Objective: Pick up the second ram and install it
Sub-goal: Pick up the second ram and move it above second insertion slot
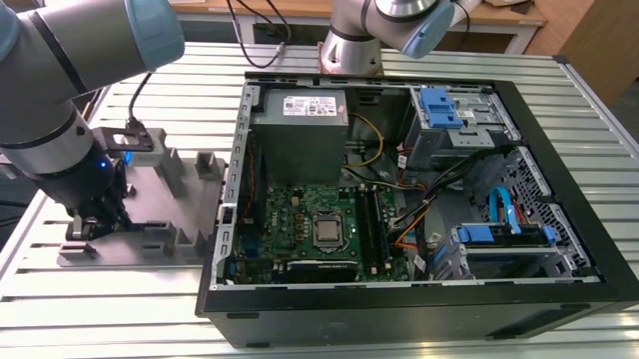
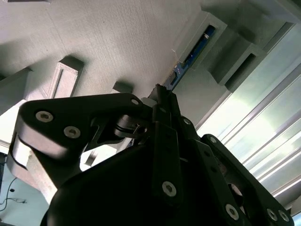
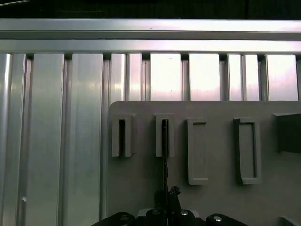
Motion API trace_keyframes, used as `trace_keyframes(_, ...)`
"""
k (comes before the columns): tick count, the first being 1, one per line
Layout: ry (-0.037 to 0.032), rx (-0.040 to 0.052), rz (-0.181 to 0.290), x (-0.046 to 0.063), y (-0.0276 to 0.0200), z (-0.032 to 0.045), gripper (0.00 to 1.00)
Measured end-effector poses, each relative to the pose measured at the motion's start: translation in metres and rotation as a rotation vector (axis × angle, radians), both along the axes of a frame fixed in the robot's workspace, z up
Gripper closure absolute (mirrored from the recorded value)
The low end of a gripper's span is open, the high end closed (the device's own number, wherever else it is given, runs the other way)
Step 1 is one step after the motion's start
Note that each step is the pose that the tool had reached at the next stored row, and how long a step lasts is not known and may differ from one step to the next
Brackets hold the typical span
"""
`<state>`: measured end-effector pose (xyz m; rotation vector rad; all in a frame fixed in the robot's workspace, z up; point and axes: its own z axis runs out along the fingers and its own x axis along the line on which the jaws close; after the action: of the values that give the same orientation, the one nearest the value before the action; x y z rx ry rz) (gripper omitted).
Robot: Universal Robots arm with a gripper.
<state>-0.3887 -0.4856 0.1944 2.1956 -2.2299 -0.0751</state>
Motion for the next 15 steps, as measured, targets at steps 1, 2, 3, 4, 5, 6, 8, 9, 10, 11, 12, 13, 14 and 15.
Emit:
trace_keyframes(1,0.0002,-0.0001,0.000,0.000,0.0000,0.0010,0.89)
trace_keyframes(2,0.0001,0.0000,0.000,0.000,0.0000,0.0025,0.89)
trace_keyframes(3,0.0000,0.0000,0.000,0.000,0.0000,0.0041,0.89)
trace_keyframes(4,0.0000,0.0000,0.000,0.000,0.0000,0.0059,0.89)
trace_keyframes(5,0.0001,0.0000,0.000,0.000,0.0000,0.0077,0.89)
trace_keyframes(6,0.0000,0.0000,0.000,0.000,0.0000,0.0094,0.89)
trace_keyframes(8,0.0000,0.0000,0.000,0.000,0.0000,0.0129,0.89)
trace_keyframes(9,0.0001,-0.0001,0.000,0.000,0.0000,0.0144,0.89)
trace_keyframes(10,0.0001,0.0000,0.000,0.000,0.0000,0.0158,0.89)
trace_keyframes(11,0.0000,0.0000,0.000,0.000,0.0000,0.0171,0.89)
trace_keyframes(12,0.0000,0.0000,0.000,0.000,0.0000,0.0184,0.89)
trace_keyframes(13,0.0000,0.0001,0.000,0.000,0.0000,0.0197,0.89)
trace_keyframes(14,0.0000,0.0000,0.000,0.000,0.0000,0.0209,0.89)
trace_keyframes(15,0.0000,0.0000,0.000,0.000,0.0000,0.0221,0.89)
